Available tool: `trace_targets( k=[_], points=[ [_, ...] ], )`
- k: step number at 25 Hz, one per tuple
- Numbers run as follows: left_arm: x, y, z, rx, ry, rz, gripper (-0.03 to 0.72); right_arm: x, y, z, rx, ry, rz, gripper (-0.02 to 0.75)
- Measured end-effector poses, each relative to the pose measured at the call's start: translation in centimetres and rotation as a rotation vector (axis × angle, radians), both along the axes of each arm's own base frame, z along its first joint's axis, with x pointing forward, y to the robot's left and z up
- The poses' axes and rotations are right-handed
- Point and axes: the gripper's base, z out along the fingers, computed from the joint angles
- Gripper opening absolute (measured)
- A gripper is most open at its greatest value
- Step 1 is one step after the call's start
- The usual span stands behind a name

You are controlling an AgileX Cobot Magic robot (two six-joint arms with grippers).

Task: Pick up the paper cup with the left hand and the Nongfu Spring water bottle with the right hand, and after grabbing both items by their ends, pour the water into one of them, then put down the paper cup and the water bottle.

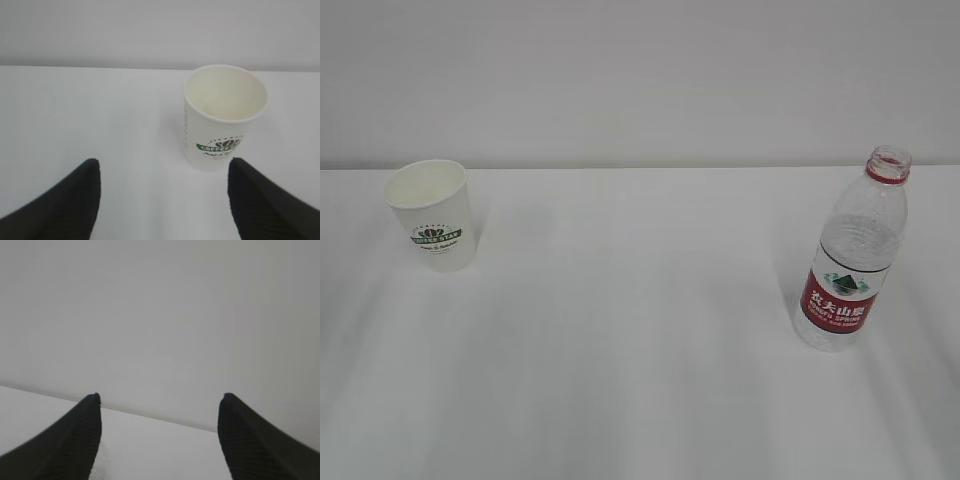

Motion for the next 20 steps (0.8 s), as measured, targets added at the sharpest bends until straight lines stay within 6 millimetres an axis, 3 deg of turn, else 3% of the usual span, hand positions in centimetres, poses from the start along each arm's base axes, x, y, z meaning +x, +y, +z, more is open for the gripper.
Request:
trace_targets(
  k=[9, 15, 20],
  points=[
    [-1.2, -1.3, -2.2, -0.008, 0.067, -0.054, 0.579, 2.8, 0.9, -1.7, 0.067, 0.068, 0.063, 0.549],
    [-1.3, -1.5, -2.2, -0.01, 0.044, -0.063, 0.579, 3.9, 1.1, -2.5, 0.107, 0.082, 0.066, 0.549],
    [-1.2, -1.5, -2.2, -0.01, 0.042, -0.063, 0.579, 4.2, 1.3, -4.7, 0.161, 0.131, 0.071, 0.549]
  ],
)
